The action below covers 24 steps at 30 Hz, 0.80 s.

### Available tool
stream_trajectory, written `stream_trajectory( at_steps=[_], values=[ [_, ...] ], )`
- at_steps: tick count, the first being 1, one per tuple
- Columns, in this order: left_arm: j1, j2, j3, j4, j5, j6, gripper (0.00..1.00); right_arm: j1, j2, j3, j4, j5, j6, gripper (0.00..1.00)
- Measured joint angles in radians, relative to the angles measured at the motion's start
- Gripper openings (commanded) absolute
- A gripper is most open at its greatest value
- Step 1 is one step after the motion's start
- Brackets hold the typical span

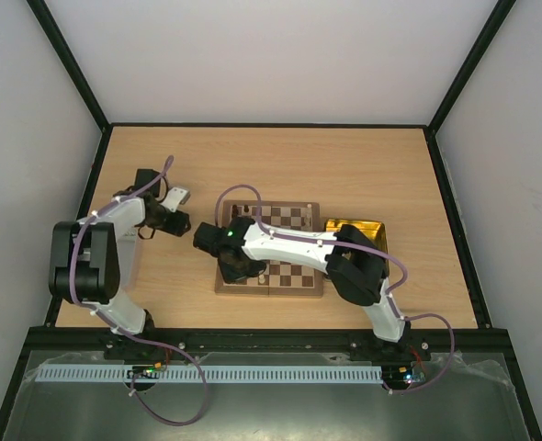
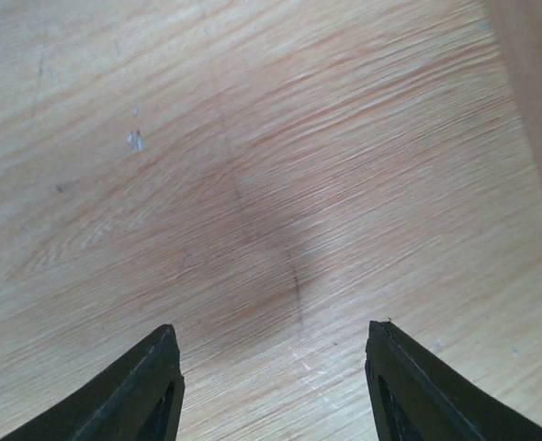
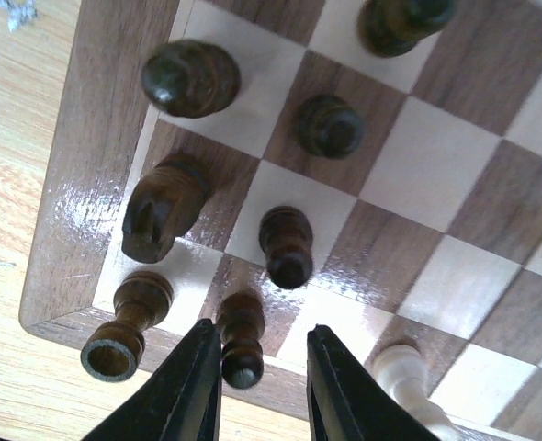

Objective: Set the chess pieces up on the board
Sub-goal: Place the chess piece on the chessboard.

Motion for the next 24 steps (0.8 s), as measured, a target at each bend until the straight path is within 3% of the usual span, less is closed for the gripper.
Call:
stream_trajectory(
  at_steps=[6,13,21,24],
  values=[
    [0.066,-0.017,0.090,-0.127,0.165,0.082,0.51,-0.006,-0.074,0.003,-0.029,0.051,0.016,0.25],
    [0.090,-0.016,0.264,-0.430,0.436,0.327,0.51,-0.044,-0.232,-0.007,-0.041,0.092,0.042,0.25],
    [-0.067,-0.023,0.294,-0.589,0.507,0.392,0.51,-0.169,-0.428,-0.184,-0.028,0.105,0.069,0.26],
    [-0.153,-0.050,0.307,-0.577,0.473,0.349,0.58,-0.275,-0.533,-0.289,-0.009,0.114,0.077,0.26]
  ],
)
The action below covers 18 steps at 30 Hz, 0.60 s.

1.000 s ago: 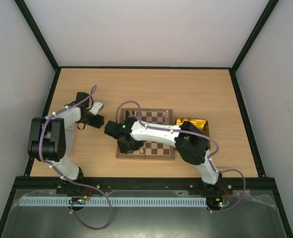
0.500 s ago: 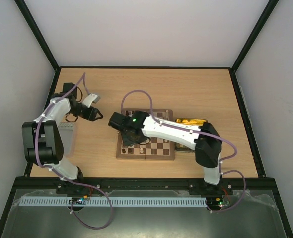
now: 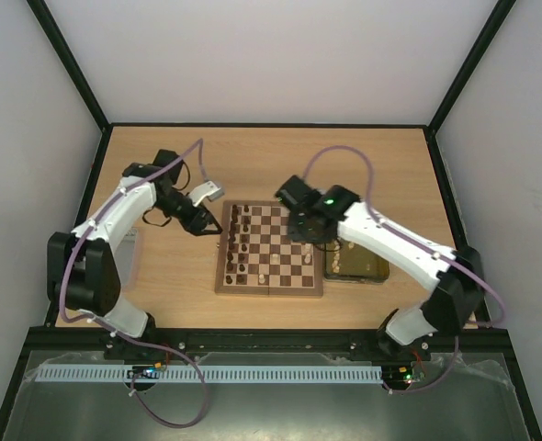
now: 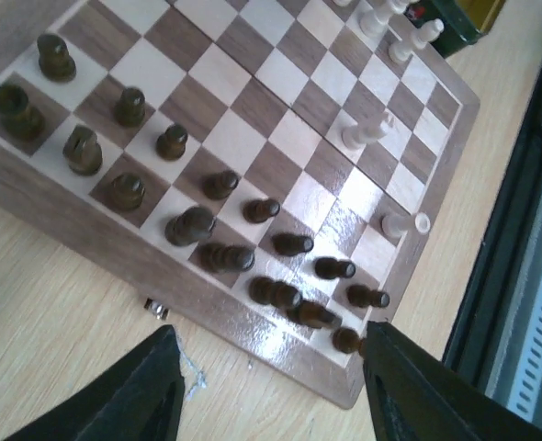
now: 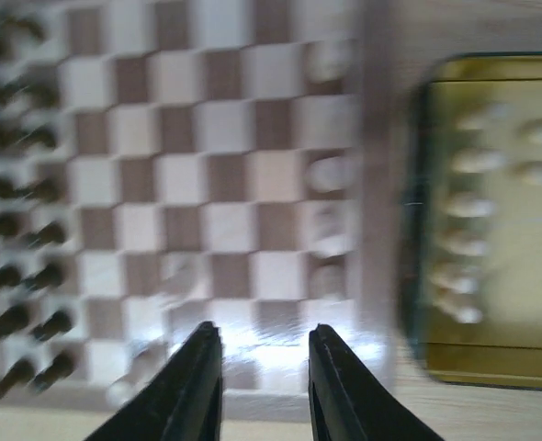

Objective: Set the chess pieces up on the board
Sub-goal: Pick up the chess piece from the storage box.

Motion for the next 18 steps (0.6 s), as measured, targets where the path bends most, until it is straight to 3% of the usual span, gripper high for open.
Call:
stream_trajectory(
  at_steps=[8,18],
  values=[
    [-0.277,-0.037,0.079,0.130,-0.272,-0.157,0.62,-0.273,-0.216,-0.305,0.054,0.007,0.000,0.26],
    [-0.404,0.069,0.179,0.143,-0.404,-0.220,0.61,-0.500,-0.248,-0.447,0.148,-0.042,-0.064,0.26]
  ],
)
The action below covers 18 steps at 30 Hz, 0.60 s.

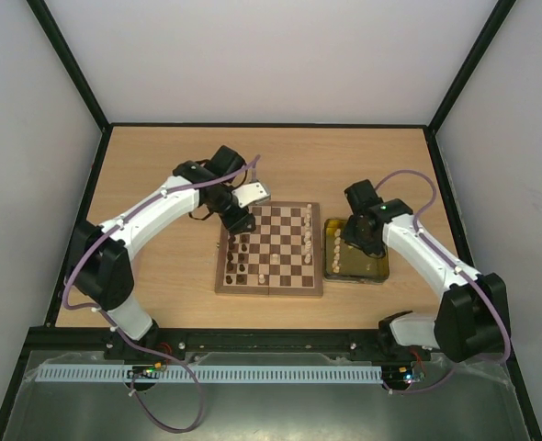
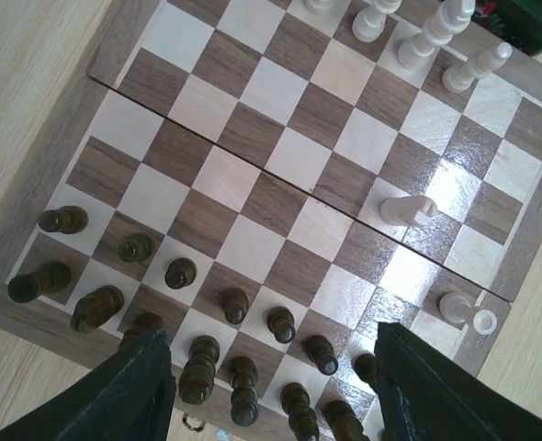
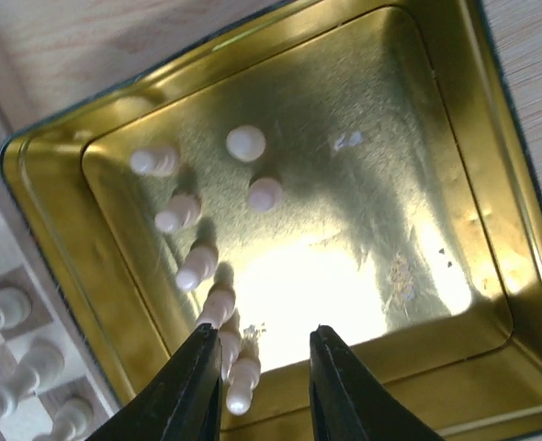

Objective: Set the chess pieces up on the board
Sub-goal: Pick up the chess piece from the storage box.

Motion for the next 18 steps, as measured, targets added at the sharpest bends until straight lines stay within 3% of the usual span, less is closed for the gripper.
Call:
stream_trajectory(
  at_steps=[8,18],
  values=[
    [-0.009,0.004,-0.013,0.018,-0.057,-0.025,0.58,-0.152,0.064,-0.028,0.104,-0.077,-0.051,0.25],
    [-0.009,0.015,-0.016,0.032,-0.087,-0.031,0.55,-0.174,0.194,-0.041,0.211,-0.157,-0.069,0.24]
  ],
)
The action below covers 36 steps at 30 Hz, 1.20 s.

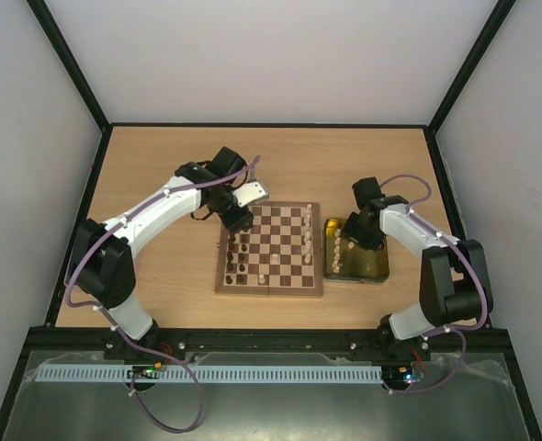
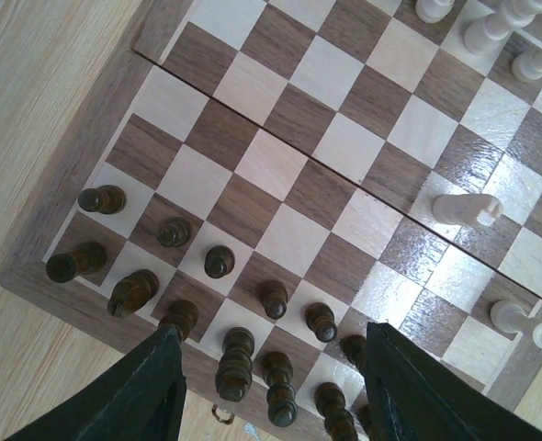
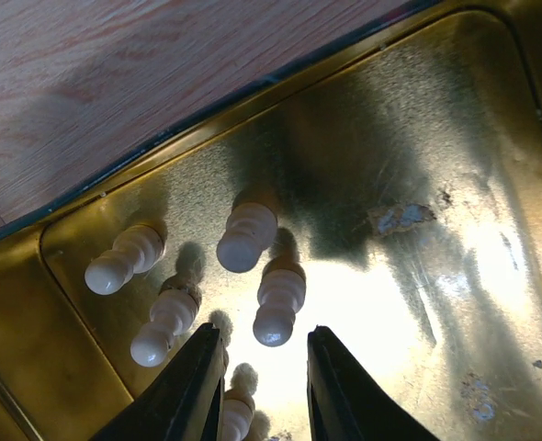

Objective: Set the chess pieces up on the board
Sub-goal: Pick up the chess piece from the storage box.

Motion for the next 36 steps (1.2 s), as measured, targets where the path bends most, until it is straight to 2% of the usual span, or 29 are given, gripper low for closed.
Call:
stream_trajectory(
  at_steps=[13,29,36],
  values=[
    [0.000,0.027,0.000,0.009,-0.033,-0.002,0.54,-0.008,0.039,-0.002,0.028,-0.004,-0.008,0.17],
    [0.000,0.027,-0.008,0.032,-0.072,-0.006,0.53,-0.012,0.052,-0.007,0.029,-0.002,-0.021,0.17],
    [0.000,0.027,-0.008,0.034,-0.076,-0.006,0.53,-0.012,0.076,-0.007,0.033,-0.004,-0.027,0.08]
  ],
)
